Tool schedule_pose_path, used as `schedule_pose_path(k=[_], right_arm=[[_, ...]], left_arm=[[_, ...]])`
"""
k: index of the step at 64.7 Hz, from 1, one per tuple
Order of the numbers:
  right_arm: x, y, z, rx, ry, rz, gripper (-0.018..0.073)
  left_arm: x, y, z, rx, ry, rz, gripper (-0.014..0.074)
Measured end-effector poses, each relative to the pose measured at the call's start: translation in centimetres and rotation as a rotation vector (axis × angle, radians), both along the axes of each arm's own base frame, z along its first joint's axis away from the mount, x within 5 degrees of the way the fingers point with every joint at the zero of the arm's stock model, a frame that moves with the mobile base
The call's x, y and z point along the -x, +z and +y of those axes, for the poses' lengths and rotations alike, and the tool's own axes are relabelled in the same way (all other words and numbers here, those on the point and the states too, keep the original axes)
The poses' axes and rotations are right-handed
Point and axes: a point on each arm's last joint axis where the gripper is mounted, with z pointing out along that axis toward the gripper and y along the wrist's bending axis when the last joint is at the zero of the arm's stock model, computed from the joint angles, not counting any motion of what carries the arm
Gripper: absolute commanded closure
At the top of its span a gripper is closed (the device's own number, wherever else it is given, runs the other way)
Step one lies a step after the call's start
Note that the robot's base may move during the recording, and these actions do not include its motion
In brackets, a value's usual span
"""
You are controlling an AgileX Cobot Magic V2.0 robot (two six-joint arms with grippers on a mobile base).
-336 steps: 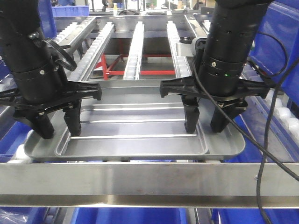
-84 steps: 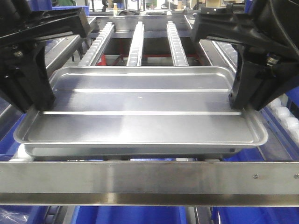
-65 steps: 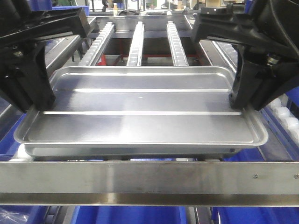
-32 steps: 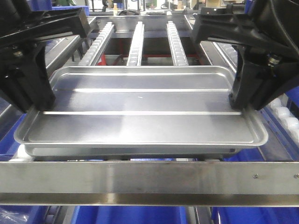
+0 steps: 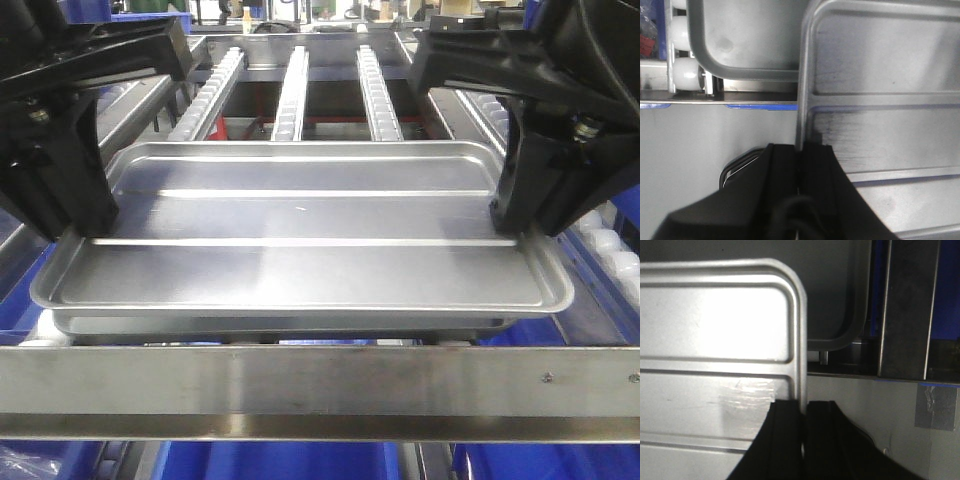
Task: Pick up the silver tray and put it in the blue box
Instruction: 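Carry the held tray level while the base drives to the bins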
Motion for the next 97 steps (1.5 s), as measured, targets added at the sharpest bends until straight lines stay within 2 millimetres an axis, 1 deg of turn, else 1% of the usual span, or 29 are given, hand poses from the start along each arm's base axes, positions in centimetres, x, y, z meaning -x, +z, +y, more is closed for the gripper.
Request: schedule_pose_path(k=[97], right_arm=[[-0.01, 0.00, -0.01, 0.002, 0.001, -0.001, 0.0510]], left_arm=[[0.05, 0.06, 0.01, 0.004, 0.001, 0.001, 0.0700]])
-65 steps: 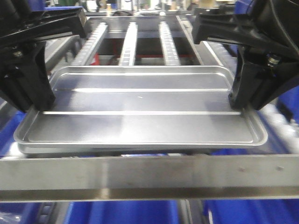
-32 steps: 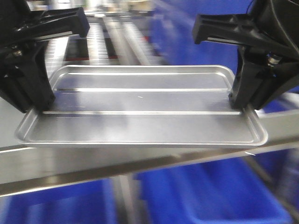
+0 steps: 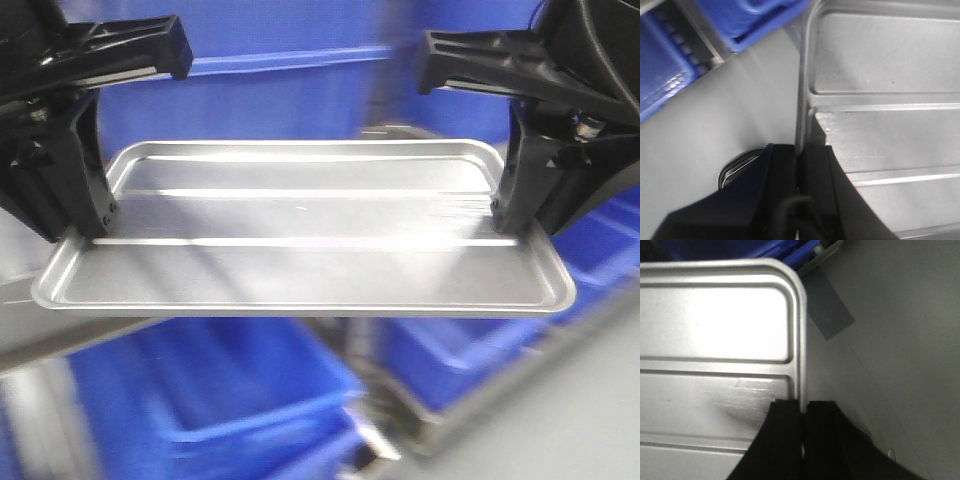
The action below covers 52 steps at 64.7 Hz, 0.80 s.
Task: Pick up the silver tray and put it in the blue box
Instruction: 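Carry the held tray level while the base drives to the bins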
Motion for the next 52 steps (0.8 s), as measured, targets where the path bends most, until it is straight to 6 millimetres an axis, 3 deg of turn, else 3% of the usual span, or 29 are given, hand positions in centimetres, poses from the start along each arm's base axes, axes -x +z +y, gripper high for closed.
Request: schedule_pose_path(k=[52], right_arm=[[0.01, 0.00, -0.02, 0.002, 0.000, 0.000, 0.0510]], left_arm=[[0.00, 0.00, 0.00, 0.000, 0.000, 0.000, 0.0701]])
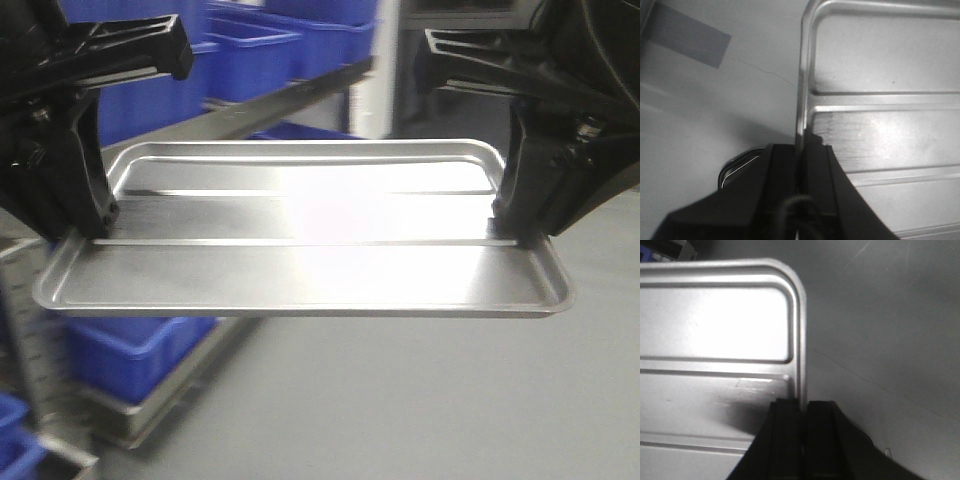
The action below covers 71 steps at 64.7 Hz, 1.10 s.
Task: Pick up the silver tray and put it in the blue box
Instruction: 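Carry the held tray level while the base drives to the bins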
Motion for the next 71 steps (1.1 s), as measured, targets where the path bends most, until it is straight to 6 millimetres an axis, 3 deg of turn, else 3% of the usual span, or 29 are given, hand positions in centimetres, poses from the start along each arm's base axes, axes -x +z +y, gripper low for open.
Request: schedule_pose_path(k=[71], right_arm=[[0.03, -0.02, -0.03, 0.004, 0.001, 0.004, 0.0510]], left_arm=[[0.04, 0.00, -0.05, 0.001, -0.004, 0.002, 0.0701]])
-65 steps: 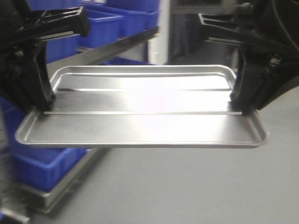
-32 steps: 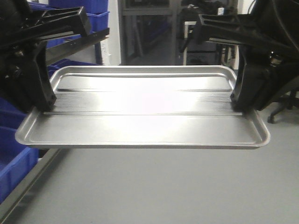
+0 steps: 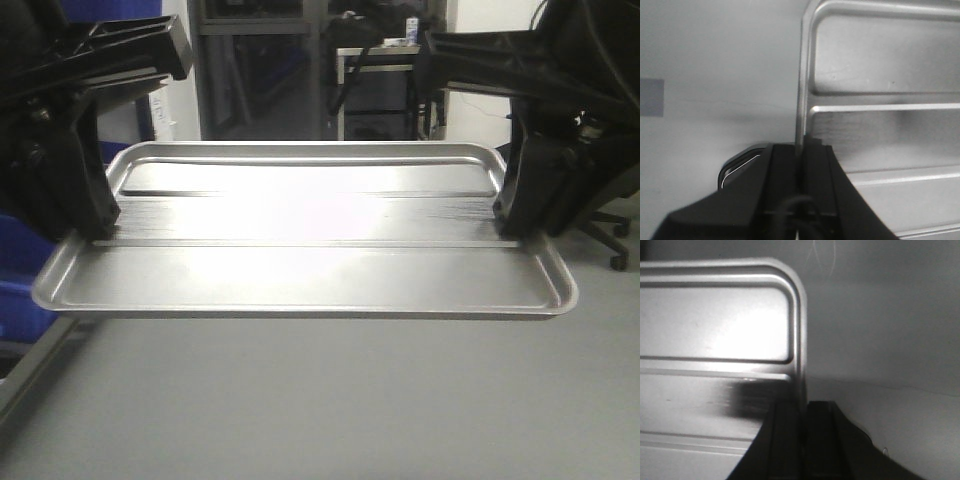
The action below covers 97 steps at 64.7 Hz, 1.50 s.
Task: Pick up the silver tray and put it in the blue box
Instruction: 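Carry the held tray level while the base drives to the bins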
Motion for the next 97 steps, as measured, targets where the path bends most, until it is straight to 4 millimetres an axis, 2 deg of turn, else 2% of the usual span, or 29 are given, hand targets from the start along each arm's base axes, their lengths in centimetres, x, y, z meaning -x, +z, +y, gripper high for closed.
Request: schedule_pose_path(k=[97], right_arm=[[0.02, 0.04, -0.02, -0.001, 0.000, -0.001, 0.0510]], left_arm=[[-0.01, 0.01, -0.01, 0.001, 0.000, -0.001, 0.0701]])
